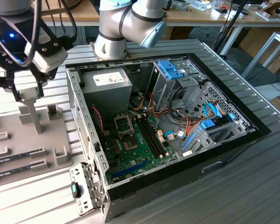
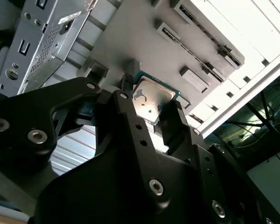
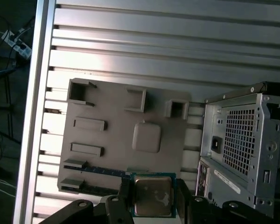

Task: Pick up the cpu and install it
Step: 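Pick up the cpu and move it towards the insertion slot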

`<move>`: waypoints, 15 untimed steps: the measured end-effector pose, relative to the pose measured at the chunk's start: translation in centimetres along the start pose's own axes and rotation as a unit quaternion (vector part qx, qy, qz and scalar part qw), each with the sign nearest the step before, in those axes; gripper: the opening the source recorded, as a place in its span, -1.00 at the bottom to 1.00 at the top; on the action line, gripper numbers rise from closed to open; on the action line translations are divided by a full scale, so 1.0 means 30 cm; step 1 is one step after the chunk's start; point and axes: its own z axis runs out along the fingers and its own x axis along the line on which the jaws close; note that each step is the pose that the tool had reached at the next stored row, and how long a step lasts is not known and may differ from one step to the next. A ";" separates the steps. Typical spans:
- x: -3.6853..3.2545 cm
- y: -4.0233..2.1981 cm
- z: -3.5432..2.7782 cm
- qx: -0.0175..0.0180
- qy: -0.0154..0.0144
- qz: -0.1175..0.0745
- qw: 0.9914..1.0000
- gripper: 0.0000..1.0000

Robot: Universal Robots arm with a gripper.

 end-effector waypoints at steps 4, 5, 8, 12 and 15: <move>-0.055 -0.011 -0.002 0.000 0.001 0.000 1.000 -0.05; -0.073 -0.014 -0.002 0.000 0.001 0.000 1.000 -0.05; -0.123 -0.023 -0.003 0.000 0.002 0.000 1.000 -0.05; -0.185 -0.034 -0.005 0.000 0.002 0.000 1.000 -0.05; -0.245 -0.045 -0.007 0.000 0.003 0.000 1.000 -0.05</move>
